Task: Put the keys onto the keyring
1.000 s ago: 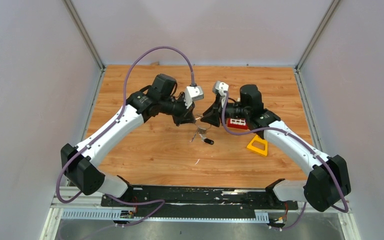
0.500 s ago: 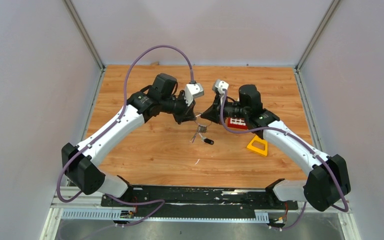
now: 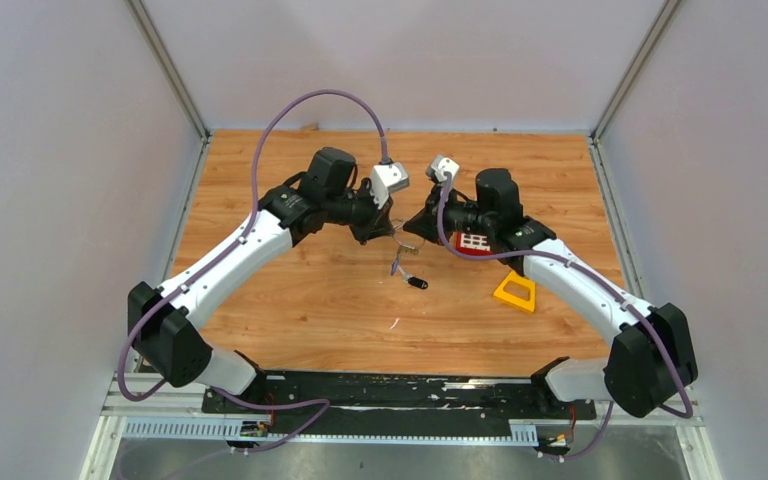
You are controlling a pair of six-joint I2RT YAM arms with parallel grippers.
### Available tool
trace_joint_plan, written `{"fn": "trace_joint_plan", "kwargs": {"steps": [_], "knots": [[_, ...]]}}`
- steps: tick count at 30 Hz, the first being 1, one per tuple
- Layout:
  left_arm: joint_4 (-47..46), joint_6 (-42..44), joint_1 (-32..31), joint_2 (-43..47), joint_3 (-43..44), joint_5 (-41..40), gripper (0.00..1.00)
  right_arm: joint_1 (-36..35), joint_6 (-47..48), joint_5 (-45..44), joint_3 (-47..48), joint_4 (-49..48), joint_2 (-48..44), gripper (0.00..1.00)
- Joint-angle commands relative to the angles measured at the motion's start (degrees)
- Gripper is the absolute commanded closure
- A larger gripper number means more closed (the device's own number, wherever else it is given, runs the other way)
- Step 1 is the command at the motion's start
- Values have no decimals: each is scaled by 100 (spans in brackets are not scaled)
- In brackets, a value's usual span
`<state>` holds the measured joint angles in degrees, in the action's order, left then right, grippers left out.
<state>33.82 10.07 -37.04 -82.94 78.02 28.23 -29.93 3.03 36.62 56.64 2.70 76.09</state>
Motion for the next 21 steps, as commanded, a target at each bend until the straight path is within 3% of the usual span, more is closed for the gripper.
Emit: {"fn": "trace_joint_plan", "kwargs": {"steps": [1,11,21], "knots": [[-607,-176,-16,224,56,61,96,-6,-136,-66,167,-151,58,100],[-807,-251,-19,302,-4,38,93,-10,-114,-59,133,-170,54,100],[-949,-280,-14,292,-35,16,100,-11,-121,7,119,-179,70,100]]}}
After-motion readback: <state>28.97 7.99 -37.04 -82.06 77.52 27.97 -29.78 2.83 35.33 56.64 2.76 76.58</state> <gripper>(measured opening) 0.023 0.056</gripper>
